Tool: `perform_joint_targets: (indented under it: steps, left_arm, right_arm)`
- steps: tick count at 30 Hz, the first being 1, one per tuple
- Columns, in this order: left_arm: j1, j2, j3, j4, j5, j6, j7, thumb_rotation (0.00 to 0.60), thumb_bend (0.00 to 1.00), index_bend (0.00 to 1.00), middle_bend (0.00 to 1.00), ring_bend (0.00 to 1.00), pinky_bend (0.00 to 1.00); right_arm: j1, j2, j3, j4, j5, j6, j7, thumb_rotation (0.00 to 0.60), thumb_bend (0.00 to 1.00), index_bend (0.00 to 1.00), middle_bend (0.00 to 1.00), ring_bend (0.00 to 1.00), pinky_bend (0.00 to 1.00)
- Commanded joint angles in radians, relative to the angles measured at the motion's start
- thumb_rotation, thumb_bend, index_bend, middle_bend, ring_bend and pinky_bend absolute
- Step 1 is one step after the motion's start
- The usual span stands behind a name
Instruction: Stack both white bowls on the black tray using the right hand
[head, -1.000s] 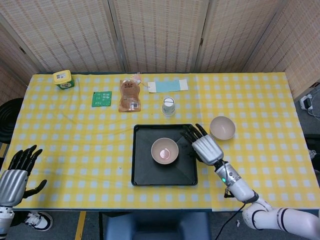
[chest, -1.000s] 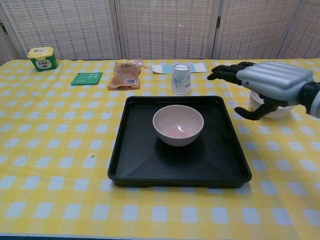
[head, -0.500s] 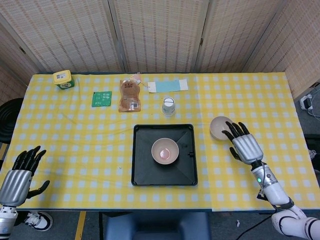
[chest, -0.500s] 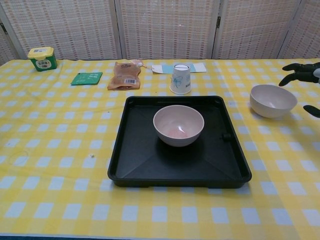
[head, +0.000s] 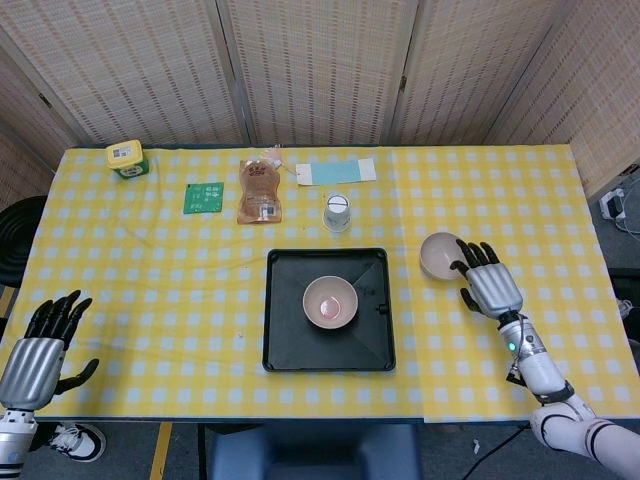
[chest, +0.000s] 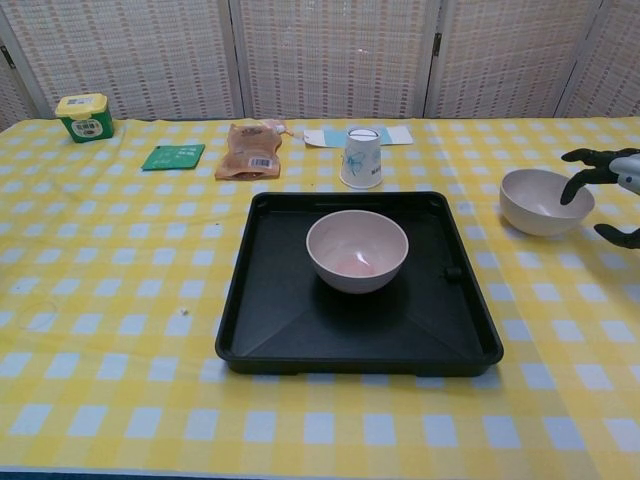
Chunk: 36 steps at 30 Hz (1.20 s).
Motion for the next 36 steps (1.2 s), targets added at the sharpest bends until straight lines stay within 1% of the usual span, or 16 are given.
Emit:
perform_joint_targets:
  steps: [1, 4, 9, 14, 20, 24, 28, 31, 36]
  left_arm:
    - [-0.002, -0.004, -0.001, 0.002, -0.007, -0.006, 0.009, 0.6, 0.31, 0.0, 0.0, 0.0, 0.0]
    - [-0.005, -0.004, -0.002, 0.003, -0.013, -0.016, 0.005, 0.6, 0.31, 0.0, 0.0, 0.0, 0.0]
    - [-0.008, -0.005, -0.006, 0.005, -0.023, -0.022, 0.005, 0.6, 0.31, 0.0, 0.0, 0.0, 0.0]
    - [-0.008, -0.005, -0.009, 0.008, -0.029, -0.022, 0.0, 0.6, 0.31, 0.0, 0.0, 0.0, 0.0]
    - [-0.011, -0.006, -0.009, 0.011, -0.032, -0.028, -0.004, 0.6, 0.31, 0.0, 0.0, 0.0, 0.0]
    - [-0.011, -0.006, -0.007, 0.011, -0.03, -0.029, -0.003, 0.6, 0.31, 0.0, 0.0, 0.0, 0.0]
    - [-0.008, -0.005, -0.006, 0.007, -0.025, -0.02, -0.004, 0.6, 0.31, 0.0, 0.0, 0.0, 0.0]
    - [-0.005, -0.004, -0.006, 0.006, -0.024, -0.014, -0.002, 0.6, 0.31, 0.0, 0.0, 0.0, 0.0]
    - [-0.005, -0.002, -0.006, 0.002, -0.026, -0.015, -0.01, 0.6, 0.31, 0.0, 0.0, 0.0, 0.0]
  right_arm:
    - [0.013, -0.035, 0.013, 0.042, 0.003, -0.008, -0.001, 0.6, 0.52, 0.34, 0.0, 0.0, 0.0]
    - [0.025, -0.06, 0.025, 0.074, 0.013, -0.022, 0.004, 0.6, 0.52, 0.38, 0.0, 0.0, 0.0]
    - [0.046, -0.091, 0.032, 0.118, 0.016, -0.056, 0.018, 0.6, 0.52, 0.45, 0.0, 0.0, 0.0]
    - [0.057, -0.114, 0.03, 0.156, 0.018, -0.084, 0.025, 0.6, 0.52, 0.48, 0.0, 0.0, 0.0]
    - [0.053, -0.128, 0.034, 0.175, 0.012, -0.062, 0.033, 0.6, 0.52, 0.56, 0.0, 0.0, 0.0]
    - [0.047, -0.129, 0.036, 0.174, -0.001, -0.027, 0.033, 0.6, 0.52, 0.64, 0.0, 0.0, 0.0]
    - [0.041, -0.119, 0.04, 0.158, -0.017, 0.009, 0.045, 0.6, 0.52, 0.7, 0.0, 0.0, 0.0]
    - [0.031, -0.098, 0.037, 0.122, -0.038, 0.051, 0.046, 0.6, 0.52, 0.71, 0.0, 0.0, 0.0]
    - [0.0, -0.048, 0.029, 0.012, -0.088, 0.166, -0.008, 0.6, 0.52, 0.71, 0.0, 0.0, 0.0]
